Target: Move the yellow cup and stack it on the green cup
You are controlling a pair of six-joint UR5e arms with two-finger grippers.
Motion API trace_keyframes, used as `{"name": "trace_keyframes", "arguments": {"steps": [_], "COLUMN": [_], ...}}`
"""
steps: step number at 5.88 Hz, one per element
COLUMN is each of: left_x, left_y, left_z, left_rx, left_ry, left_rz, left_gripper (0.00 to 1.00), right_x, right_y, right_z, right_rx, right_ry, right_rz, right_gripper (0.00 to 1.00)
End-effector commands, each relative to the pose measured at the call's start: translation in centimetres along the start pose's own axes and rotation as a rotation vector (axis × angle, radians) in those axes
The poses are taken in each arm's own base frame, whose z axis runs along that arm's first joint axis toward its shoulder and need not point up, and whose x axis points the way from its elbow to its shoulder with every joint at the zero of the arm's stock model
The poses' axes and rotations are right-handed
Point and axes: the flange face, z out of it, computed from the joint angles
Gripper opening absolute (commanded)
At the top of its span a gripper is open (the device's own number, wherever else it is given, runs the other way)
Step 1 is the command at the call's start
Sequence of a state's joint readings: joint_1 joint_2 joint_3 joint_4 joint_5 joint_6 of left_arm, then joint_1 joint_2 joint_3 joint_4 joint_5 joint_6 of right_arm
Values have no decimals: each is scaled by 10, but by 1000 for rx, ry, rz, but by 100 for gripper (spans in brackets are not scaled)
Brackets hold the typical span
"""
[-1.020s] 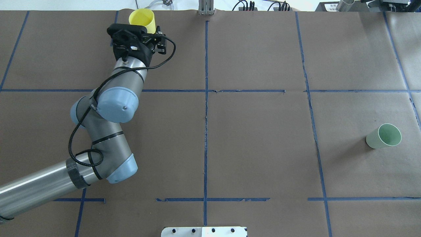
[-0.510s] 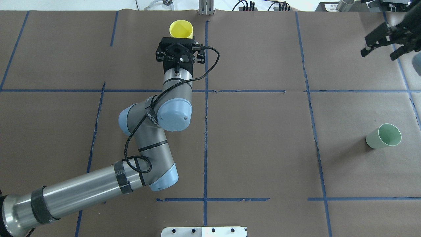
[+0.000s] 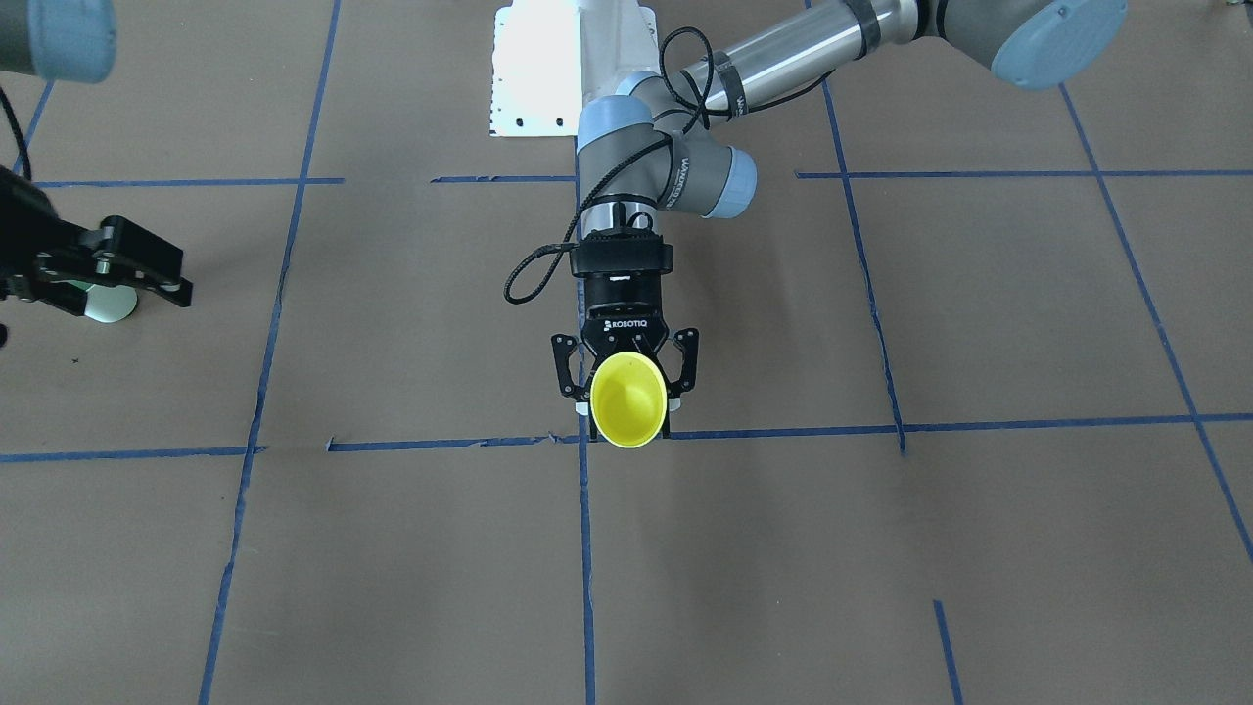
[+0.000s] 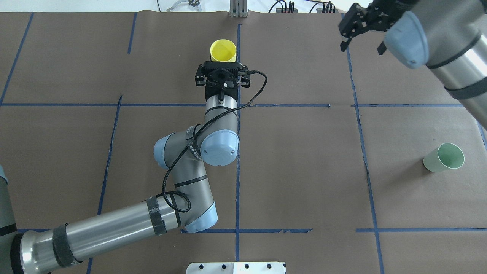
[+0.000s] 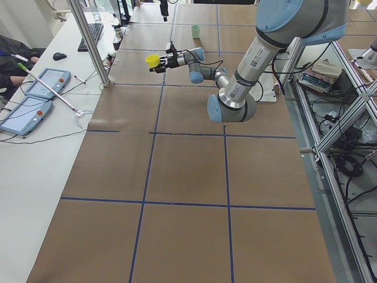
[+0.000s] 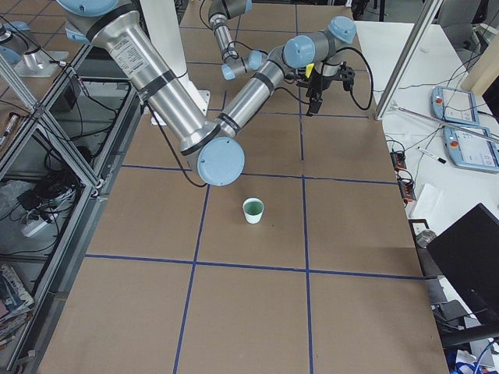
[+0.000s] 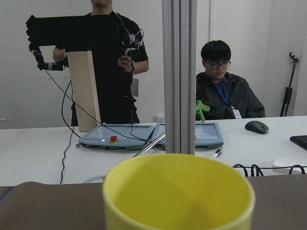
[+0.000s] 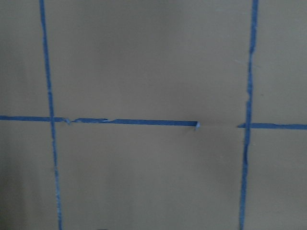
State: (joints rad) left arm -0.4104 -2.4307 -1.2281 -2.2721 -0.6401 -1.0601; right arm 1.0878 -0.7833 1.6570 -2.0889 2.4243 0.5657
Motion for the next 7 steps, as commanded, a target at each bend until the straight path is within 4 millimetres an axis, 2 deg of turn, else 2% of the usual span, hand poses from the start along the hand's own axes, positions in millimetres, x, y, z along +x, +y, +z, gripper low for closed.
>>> {"name": "trace_keyframes", "arguments": {"steps": [1, 2, 3, 4, 5, 7], "left_x": [7, 7, 9, 8, 8, 8], "left_y": [8, 9, 12, 12, 13, 12], "left_z": [-8, -10, -12, -12, -12, -13], "left_rx": [-11, -11, -14, -14, -15, -15], "left_ry": [13, 16, 20, 20, 20, 22], "left_rz": [1, -4, -4, -4, -2, -5], "left_gripper": [28, 28, 28, 29, 29, 29], "right_x": [-114, -150, -178, -200, -209, -211], "right_y": [-36, -53, -58, -50, -44, -51], "right_z": [7, 13, 19, 29, 49, 61], "right_rx": [-58, -90, -113, -130, -146, -148], "right_ry": [14, 31, 39, 43, 64, 77], "right_rz": [-33, 0, 13, 17, 19, 25], "right_gripper": [99, 99, 99, 97, 93, 83]}}
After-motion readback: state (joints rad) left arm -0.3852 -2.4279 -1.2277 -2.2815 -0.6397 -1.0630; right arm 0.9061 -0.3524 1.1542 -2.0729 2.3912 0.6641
